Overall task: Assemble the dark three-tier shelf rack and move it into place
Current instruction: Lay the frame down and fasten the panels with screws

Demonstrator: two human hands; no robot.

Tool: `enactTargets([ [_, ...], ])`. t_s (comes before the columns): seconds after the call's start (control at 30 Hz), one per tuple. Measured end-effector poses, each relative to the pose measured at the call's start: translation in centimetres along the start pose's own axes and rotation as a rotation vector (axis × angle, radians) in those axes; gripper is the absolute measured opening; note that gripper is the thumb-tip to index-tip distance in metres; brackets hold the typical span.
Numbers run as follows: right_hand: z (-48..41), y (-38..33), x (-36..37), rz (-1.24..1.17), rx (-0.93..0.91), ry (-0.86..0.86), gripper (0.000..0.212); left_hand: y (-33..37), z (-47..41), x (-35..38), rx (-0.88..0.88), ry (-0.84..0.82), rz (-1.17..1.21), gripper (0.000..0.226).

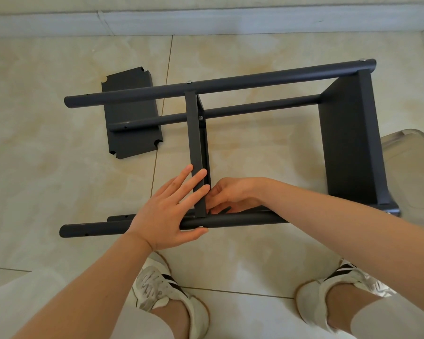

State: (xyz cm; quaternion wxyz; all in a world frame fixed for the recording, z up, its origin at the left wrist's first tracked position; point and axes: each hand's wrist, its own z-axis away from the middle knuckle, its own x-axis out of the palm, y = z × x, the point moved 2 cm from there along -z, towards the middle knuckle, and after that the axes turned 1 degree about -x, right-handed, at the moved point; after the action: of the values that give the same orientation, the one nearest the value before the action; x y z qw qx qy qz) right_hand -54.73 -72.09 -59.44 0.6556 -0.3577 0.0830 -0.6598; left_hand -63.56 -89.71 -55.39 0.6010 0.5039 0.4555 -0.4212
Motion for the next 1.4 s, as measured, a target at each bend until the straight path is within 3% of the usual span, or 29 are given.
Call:
enactTargets([
  [0.53,0.1,-0.8,-0.1,0.054,-0.003,0.017,0.012,0.0,0.0,0.1,-0.001,0.012,-0.023,0.083],
  [1.07,0.0,-1.1,0.3,0.182,0.036,0.078,0.011,-0.1,0.0,0.2,0.002,0.016,-0.036,0.082],
  [1.4,0.5,-1.0,0.0,0.129,0.009,-0.005,0.019,-0.1,0.0,0.1,0.001,0.014,-0.034,0.082],
])
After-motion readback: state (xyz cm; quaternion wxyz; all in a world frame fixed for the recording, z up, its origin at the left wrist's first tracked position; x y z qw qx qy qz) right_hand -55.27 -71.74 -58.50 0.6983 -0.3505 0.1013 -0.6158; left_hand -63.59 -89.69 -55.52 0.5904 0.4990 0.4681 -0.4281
